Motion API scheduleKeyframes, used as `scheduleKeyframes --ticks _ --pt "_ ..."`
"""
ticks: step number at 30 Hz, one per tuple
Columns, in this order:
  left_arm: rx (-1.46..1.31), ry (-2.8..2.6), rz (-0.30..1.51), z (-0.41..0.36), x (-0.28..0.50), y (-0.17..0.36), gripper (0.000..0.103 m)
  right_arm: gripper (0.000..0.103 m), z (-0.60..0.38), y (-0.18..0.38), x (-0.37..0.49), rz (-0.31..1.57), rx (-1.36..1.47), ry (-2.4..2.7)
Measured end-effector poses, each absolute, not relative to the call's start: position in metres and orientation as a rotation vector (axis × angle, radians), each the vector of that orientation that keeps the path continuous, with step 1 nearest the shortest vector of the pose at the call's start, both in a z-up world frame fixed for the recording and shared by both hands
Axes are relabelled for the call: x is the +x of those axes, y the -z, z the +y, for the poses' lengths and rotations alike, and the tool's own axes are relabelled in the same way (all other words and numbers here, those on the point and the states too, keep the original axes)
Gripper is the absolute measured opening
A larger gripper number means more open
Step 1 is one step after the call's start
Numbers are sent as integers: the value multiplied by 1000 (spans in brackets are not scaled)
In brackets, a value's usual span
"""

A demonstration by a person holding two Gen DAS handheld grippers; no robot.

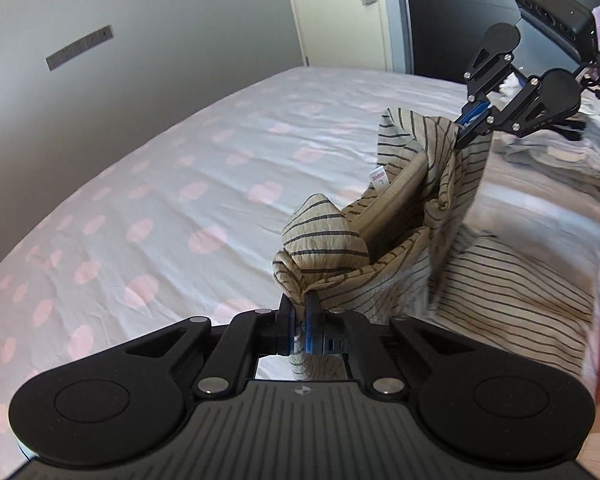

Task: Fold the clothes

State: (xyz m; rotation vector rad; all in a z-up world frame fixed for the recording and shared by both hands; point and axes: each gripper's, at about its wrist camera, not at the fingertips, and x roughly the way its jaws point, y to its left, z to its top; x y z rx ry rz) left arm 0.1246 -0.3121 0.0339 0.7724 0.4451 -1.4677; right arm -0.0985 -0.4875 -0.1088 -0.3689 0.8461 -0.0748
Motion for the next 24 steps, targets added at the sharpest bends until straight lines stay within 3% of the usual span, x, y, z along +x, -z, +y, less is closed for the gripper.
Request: scheduleKeyframes --ticks 11,18,21,24 --pt "870 1508 584 -250 56 52 3 8 -399 191 -164 889 -321 59" --pt "899 1453 700 -249 44 96 5 10 -383 245 -174 956 -248 103" --pt "869 1417 707 -240 38 95 16 16 -384 248 -180 945 -182 141" --pt "822 1377 687 -228 30 86 26 41 -378 242 -186 903 -123 203"
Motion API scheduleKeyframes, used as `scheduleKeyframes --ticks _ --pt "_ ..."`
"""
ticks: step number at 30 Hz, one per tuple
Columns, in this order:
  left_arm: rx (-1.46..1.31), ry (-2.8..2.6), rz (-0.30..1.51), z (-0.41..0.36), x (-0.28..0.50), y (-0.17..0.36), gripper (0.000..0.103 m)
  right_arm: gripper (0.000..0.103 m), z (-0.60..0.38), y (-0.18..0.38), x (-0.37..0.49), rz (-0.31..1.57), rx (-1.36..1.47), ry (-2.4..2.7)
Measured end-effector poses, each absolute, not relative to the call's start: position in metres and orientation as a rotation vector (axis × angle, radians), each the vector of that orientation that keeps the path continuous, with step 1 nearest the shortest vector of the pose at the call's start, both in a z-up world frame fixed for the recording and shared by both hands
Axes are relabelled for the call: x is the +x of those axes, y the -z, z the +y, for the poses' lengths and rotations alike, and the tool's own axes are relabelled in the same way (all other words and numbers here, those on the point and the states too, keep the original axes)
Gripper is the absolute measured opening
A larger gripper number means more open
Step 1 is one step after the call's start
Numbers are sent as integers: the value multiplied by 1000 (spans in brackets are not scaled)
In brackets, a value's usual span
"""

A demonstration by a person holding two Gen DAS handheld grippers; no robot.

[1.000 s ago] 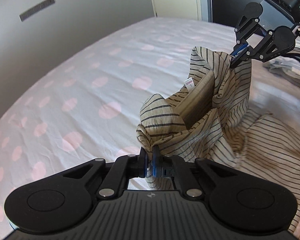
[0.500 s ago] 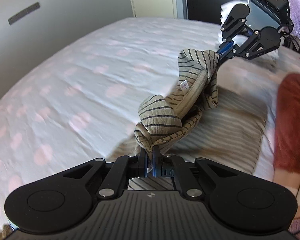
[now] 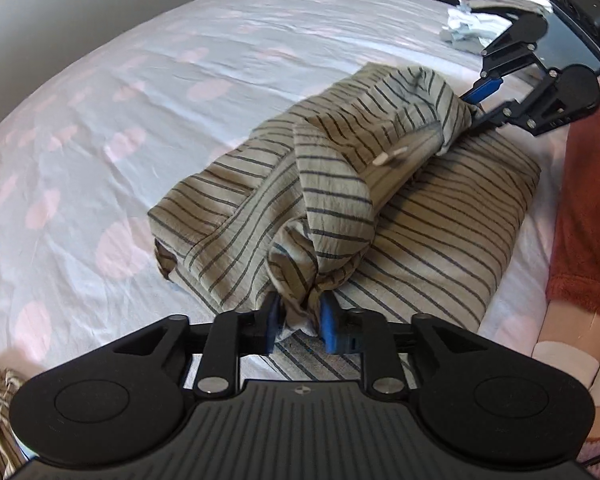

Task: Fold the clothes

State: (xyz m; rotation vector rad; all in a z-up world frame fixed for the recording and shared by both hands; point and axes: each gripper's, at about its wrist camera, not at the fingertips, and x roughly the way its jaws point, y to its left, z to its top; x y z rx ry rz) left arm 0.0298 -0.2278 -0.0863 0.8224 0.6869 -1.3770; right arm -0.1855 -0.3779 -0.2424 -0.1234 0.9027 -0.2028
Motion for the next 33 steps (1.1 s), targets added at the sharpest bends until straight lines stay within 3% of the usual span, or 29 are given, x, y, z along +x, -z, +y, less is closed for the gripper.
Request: scheduleKeyframes --ticks 4,11,18,19,21,22,23,33 --pt "747 1296 610 -215 14 66 45 45 -364 218 -197 807 -37 334" --pt "594 1266 612 -234 -11 46 45 45 -331 196 -185 700 84 427" --pt "527 1181 679 -275 -10 63 44 43 -329 210 -155 713 170 544" --pt "526 1176 693 -279 -7 67 42 41 -331 213 -152 721 182 559" --pt "526 1169 717 -283 -2 76 28 23 -338 220 -151 732 218 566" --pt "524 1172 729 -282 1 78 16 10 -342 222 -153 735 237 563" --pt "522 1175 741 -282 3 81 6 9 -344 222 -155 734 253 556" --pt "548 1301 842 -238 -1 67 2 3 -342 200 -205 797 180 317"
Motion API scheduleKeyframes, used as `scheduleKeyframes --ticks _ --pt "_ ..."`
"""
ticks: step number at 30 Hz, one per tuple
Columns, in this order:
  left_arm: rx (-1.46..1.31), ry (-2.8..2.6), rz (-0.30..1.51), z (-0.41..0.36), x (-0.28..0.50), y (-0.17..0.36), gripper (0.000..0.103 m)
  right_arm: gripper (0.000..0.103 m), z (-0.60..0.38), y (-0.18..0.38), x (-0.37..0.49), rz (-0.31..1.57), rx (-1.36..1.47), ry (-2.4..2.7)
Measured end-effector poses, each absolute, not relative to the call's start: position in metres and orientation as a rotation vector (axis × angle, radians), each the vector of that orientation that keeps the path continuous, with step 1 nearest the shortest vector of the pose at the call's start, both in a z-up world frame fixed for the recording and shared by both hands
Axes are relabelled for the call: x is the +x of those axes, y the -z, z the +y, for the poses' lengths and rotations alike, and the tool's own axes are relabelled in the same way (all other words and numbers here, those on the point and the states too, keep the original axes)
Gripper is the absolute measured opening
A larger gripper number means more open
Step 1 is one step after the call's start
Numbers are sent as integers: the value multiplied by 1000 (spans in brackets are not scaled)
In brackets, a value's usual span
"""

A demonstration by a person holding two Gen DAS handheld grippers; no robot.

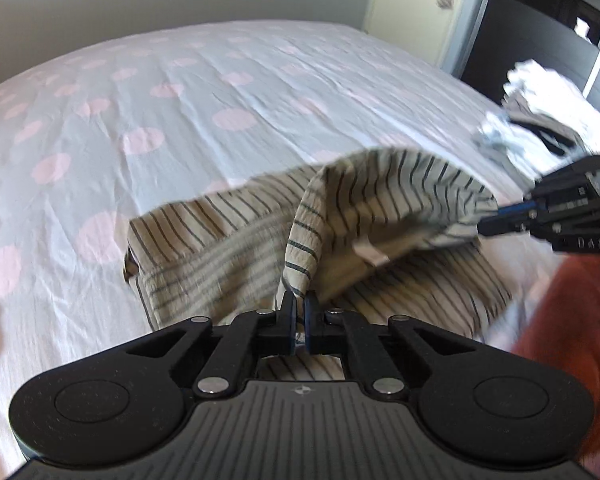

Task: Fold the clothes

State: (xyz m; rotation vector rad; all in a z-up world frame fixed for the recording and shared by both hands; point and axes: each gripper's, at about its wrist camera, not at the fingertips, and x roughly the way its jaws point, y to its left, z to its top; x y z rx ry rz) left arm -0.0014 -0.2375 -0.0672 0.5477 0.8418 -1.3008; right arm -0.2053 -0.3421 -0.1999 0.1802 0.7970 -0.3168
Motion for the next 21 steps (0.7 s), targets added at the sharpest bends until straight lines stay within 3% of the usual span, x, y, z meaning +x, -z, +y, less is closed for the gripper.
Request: scheduleKeyframes --ticks 5,10,12,14,17,18,20,21 --pt "701 1273 909 -232 -13 87 2 3 -334 219 -213 939 73 319" --pt "808 1232 929 -229 -24 98 3 4 -325 223 -220 957 47 332" --pt "841 1226 906 -226 -30 97 9 8 -319 220 -224 948 35 335" --pt "864 1226 881 -222 -38 94 24 9 -311 219 -227 943 33 328" --pt "891 1240 803 -215 -55 90 29 12 -298 220 -227 941 18 295" --pt "912 1244 767 -213 -62 89 30 14 -291 221 -228 942 -21 278" --pt "972 1251 686 -211 -76 88 43 34 -274 224 -225 950 -132 244" --pt "1009 1255 644 -211 -84 88 45 39 -267 225 -224 950 -178 221"
